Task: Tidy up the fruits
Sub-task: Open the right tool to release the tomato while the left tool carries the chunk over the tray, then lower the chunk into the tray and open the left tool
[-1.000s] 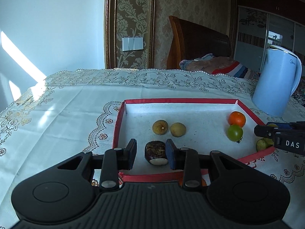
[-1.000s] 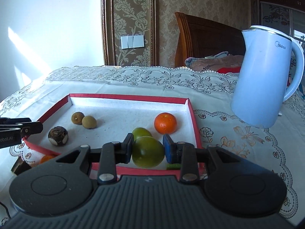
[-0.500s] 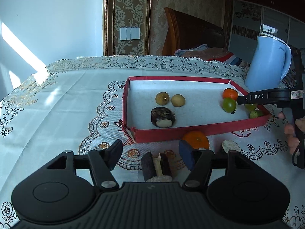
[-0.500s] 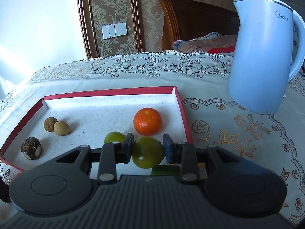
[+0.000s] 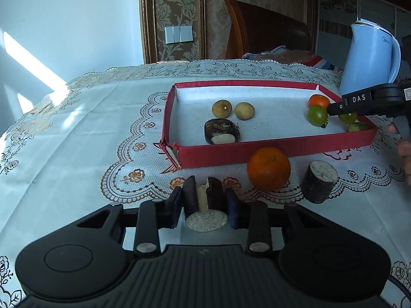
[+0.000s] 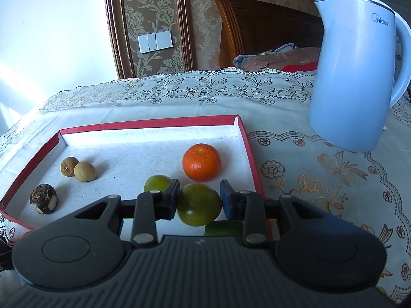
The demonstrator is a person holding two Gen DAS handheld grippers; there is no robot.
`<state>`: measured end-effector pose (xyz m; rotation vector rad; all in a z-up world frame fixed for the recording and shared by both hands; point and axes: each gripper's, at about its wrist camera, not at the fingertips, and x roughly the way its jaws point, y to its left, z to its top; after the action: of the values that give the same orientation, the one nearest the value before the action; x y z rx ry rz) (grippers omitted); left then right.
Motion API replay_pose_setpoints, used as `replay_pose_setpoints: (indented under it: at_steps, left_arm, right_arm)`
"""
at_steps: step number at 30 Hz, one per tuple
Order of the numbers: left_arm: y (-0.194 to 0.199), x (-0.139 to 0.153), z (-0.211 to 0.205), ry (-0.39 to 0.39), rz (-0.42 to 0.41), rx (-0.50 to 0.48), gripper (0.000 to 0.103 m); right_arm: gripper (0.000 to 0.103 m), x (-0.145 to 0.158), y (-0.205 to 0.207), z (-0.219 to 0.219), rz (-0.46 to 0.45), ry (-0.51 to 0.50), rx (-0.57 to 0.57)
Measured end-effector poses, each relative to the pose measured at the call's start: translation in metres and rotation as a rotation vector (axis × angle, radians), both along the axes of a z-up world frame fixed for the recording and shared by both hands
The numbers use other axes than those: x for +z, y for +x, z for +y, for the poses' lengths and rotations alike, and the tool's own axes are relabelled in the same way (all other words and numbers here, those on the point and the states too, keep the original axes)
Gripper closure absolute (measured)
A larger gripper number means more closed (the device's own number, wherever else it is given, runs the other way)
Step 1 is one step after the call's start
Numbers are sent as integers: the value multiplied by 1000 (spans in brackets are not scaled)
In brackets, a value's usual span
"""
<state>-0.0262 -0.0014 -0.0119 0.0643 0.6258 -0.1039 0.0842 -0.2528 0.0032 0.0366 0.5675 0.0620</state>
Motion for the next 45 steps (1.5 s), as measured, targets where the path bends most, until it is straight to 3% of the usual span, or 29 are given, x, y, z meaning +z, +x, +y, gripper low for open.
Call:
replay_pose_setpoints:
  at_steps: [1, 5, 9, 12, 24, 37, 45]
  left_arm:
    - [-1, -1, -1, 7, -6, -1, 69]
    - [-4, 1, -3, 2, -18, -13, 69]
    - [-6, 10, -2, -3, -40, -12, 69]
    - [-5, 19, -3, -18, -51, -22, 69]
    - [36, 38, -20, -70, -55, -35, 69]
    - [101, 36, -49, -33, -29, 22, 69]
    - [116, 28, -56, -11, -8, 53, 68]
  right_arm:
    - [68, 0, 0, -1, -4, 6, -2]
    - [36, 5, -5, -6, -35, 43, -13]
    - [34, 11, -10, -12, -71, 64, -31]
    - [22, 12, -12, -18, -83, 89, -52]
    - [18, 4, -10, -12, -61, 45, -68]
    - [13, -4, -7, -5, -39, 9, -66]
    - [7, -6, -8, 5, -58, -49, -50]
